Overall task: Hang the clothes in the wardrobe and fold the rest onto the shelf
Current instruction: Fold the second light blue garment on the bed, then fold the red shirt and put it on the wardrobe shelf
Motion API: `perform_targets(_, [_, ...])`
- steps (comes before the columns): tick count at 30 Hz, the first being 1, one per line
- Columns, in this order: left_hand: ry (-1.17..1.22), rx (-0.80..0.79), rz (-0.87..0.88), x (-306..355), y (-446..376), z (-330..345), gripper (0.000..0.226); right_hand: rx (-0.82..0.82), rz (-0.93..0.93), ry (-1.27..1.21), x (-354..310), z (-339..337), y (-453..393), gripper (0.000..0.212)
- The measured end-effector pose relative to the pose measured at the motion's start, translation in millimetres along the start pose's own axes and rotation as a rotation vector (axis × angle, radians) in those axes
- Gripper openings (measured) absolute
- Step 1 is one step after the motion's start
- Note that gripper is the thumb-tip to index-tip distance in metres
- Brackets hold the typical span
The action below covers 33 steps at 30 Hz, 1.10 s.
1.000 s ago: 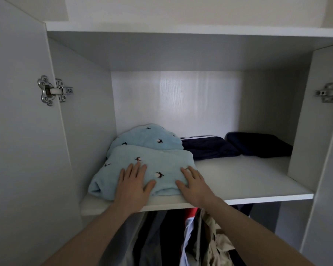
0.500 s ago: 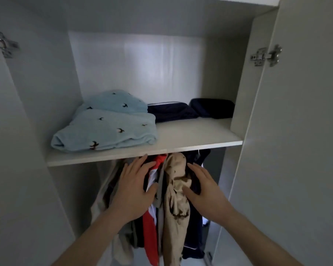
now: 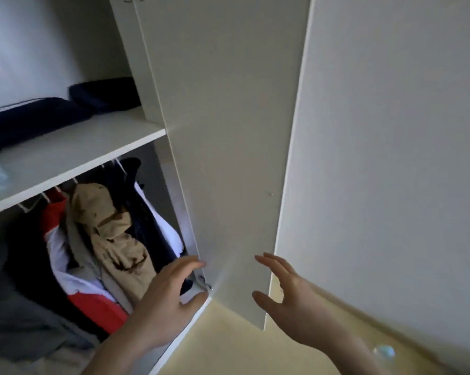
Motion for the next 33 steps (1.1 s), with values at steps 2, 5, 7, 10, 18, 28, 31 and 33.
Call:
perform_targets(2, [0.006,-0.108,0.079,9.9,-9.7,21.2,0.046,0.067,0.107,-0.019,19.8,2.8,33.6,0.064])
perform_targets(5, [-0.012,-0.217,0.185,30.0,-15.8,55.7,0.047,0.114,0.282,-0.047,43.9,6.7,85.2,0.062])
perform_targets(7, [-0.015,-0.300,0.246,52.0,-12.2,82.1,0.049,0.153,0.380,-0.063,58.1,5.7,123.0,0.063])
perform_targets(10, [-0.002,-0.406,0.343,92.0,0.5,121.2,0.050,0.262,0.499,-0.067,76.3,-1.8,183.5,0.062])
perform_targets(18, [-0.090,-0.658,0.659,221.0,47.4,223.3,0.054,0.590,0.770,-0.074,110.4,-39.3,369.7,0.062])
perform_targets(28, [0.018,-0.813,0.943,446.1,199.9,363.5,0.050,0.844,0.981,-0.098,160.8,-88.9,645.4,0.058])
perform_targets(31, [0.034,-0.857,0.967,493.0,241.8,396.6,0.049,0.870,1.001,-0.121,179.1,-107.9,709.5,0.057])
perform_targets(33, [0.033,-0.870,0.984,519.8,263.9,415.5,0.050,0.882,1.001,-0.121,188.3,-123.3,743.9,0.057])
Point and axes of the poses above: each hand's wrist, its own y-axis away from the middle knuckle, its own z-axis out of the palm, x = y × z, the point moved 3 cm from there along -y, towards the middle knuckle, and after that the axes turned 1 degree about y, right-handed, at the moved point
